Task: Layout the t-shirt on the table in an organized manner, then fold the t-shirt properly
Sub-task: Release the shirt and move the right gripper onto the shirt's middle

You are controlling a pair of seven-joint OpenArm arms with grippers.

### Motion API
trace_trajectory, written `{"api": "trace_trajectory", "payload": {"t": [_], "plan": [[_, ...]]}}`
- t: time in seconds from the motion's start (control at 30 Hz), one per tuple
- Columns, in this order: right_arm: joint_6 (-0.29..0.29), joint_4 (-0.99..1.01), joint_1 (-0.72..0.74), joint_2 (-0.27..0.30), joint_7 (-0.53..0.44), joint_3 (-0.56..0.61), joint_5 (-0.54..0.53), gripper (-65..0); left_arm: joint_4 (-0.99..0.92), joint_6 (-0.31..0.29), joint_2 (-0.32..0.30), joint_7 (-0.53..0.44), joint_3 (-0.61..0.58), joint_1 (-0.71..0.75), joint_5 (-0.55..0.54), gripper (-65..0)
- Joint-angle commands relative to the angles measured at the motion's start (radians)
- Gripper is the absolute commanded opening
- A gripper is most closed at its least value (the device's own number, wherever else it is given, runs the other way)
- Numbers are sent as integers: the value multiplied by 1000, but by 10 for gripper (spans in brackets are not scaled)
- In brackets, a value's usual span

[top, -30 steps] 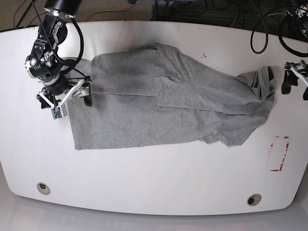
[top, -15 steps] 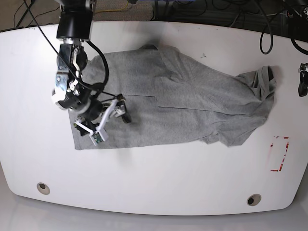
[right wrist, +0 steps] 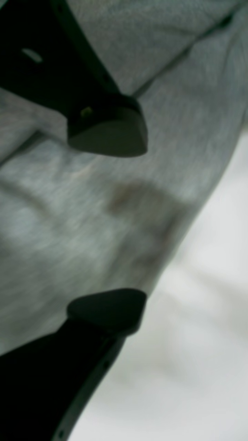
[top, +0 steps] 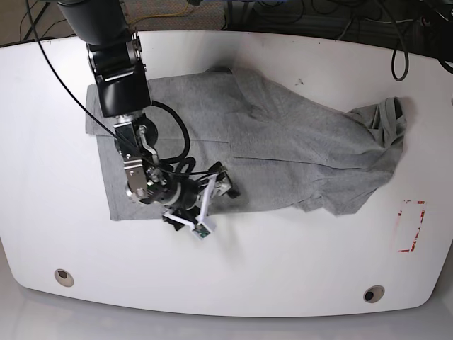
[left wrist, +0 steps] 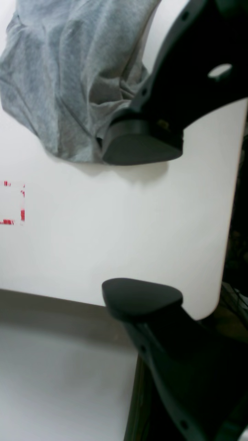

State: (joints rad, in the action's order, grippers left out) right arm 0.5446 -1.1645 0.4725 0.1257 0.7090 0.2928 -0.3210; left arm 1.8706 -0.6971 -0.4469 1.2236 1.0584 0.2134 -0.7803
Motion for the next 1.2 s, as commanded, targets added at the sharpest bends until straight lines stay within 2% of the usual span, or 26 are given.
{"api": "trace_trajectory", "payload": {"t": [0.0,0.23,0.47,0.6,0.97,1.07,1.17], "plan": [[-1,65,71,-16,-59,36,-8,-75,16,-1,-25,-20,19,13,-11,-179],[1,295,167,-57,-213,141,-2,-75,16,-1,-25,-20,32,16,-11,-179],[59,452,211,-80,-332,161,0,-78,17,-1,-19,-20,53,17,-11,-179],[59,532,222,-80,-389,162,1,-78,17,-1,-19,-20,55,25,-11,-179],[65,585,230,-50,-414,162,1,-84,17,-1,-17,-20,53,30,-15,-179],[67,585,228,-47,-415,162,1,-132,17,-1,-17,-20,52,30,-15,-179],[67,584,214,-31,-417,162,1,-265,17,-1,-17,-20,52,30,-15,-179]]}}
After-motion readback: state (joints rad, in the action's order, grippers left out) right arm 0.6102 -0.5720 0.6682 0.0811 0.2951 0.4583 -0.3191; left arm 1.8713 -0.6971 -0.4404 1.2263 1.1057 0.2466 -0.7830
